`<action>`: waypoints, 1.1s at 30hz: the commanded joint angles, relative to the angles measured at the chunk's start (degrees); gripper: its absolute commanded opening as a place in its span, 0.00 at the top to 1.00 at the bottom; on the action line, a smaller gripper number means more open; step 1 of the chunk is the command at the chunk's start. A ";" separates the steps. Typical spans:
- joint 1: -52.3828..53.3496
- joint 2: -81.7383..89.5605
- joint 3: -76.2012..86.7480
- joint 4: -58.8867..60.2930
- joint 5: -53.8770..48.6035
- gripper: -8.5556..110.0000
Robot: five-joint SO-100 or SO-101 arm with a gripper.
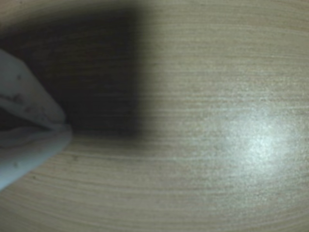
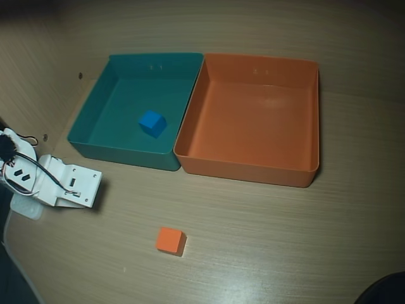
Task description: Grasp a cube and put it in the box.
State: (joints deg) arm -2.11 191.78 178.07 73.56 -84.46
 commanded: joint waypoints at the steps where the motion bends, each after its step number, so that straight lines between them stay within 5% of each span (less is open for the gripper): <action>1: 0.18 0.44 3.78 -0.09 0.44 0.98; 33: 0.44 -0.44 -4.92 -0.97 -0.53 0.98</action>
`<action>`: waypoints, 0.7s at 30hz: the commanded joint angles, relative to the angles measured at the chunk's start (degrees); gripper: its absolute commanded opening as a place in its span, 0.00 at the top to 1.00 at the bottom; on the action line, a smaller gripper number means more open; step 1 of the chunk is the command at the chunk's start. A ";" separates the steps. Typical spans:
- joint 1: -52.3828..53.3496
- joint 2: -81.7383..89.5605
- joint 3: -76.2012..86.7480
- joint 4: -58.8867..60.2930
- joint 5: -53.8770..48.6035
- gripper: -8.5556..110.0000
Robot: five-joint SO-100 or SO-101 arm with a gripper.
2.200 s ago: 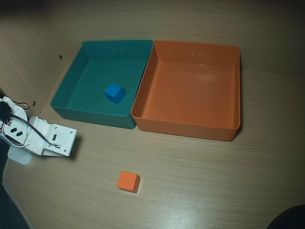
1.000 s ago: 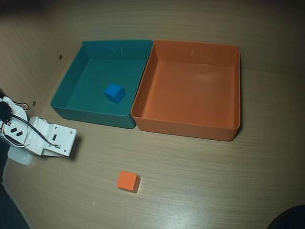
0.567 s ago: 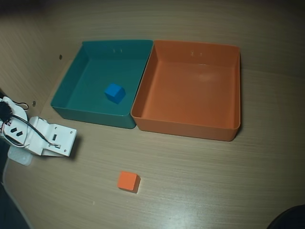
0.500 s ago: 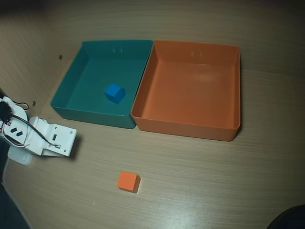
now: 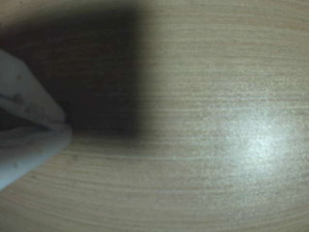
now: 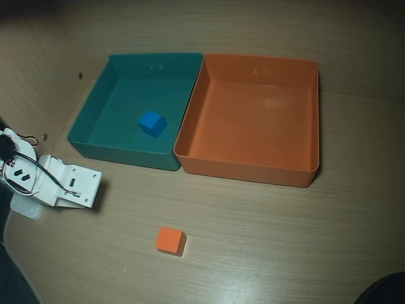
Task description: Grasp a cube and put it in the box.
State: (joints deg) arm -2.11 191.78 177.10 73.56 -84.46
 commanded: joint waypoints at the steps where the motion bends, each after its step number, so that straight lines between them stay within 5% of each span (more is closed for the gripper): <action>1: 0.44 -1.41 -5.98 -0.97 -0.53 0.98; 21: 0.44 -38.50 -55.63 -0.97 -0.53 0.98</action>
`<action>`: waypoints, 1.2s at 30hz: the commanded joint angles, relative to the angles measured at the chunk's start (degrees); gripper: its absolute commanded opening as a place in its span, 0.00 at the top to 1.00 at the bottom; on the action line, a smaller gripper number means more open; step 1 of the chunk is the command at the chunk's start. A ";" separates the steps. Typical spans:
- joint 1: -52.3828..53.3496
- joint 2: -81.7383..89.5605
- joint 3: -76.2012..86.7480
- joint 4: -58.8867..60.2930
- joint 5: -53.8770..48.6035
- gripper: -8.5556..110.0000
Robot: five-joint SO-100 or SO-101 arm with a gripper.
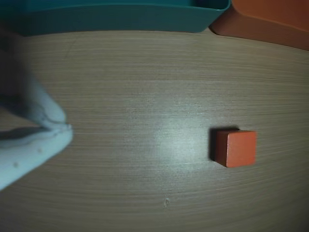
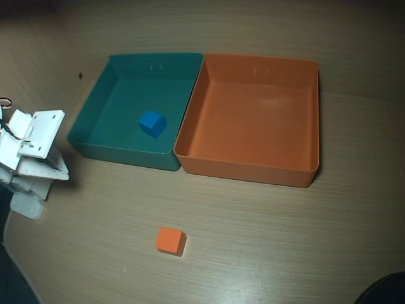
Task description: Grasp a cube and put it in the box.
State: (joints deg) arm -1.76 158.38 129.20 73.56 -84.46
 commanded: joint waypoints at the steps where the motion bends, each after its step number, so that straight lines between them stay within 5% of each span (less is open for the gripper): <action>1: 0.09 -7.56 -9.84 -0.97 -0.53 0.98; 16: 3.87 -42.19 -40.69 -1.05 -1.14 0.98; 36: 9.84 -76.03 -64.51 -1.05 -17.67 0.98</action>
State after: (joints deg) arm 7.65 83.14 69.87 73.48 -101.87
